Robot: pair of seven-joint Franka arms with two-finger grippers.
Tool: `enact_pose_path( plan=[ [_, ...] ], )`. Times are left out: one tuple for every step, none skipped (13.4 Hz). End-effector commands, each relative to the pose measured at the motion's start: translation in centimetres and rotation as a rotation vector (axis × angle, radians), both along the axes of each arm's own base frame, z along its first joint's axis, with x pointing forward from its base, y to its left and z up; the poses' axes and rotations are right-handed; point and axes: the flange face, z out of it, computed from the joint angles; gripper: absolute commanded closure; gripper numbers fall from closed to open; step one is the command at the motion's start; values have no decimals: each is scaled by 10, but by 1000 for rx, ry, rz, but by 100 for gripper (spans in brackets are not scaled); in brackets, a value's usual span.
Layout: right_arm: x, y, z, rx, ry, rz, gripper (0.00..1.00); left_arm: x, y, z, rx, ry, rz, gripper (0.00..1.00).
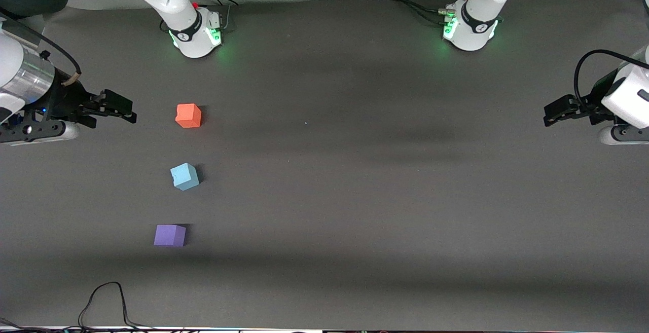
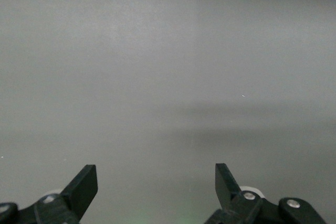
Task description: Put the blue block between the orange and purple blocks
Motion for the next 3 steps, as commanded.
enact_pose_path(
  plan=[
    [-4,-25,6,-13,-15,-48,0,-6,-1,4,-2,-2,0,0],
    [-4,-25,8,-13,-18,-49,0,-6,-1,4,-2,-2,0,0],
    [-4,-24,6,-13,-16,-48,0,-6,-1,4,-2,-2,0,0]
  ],
)
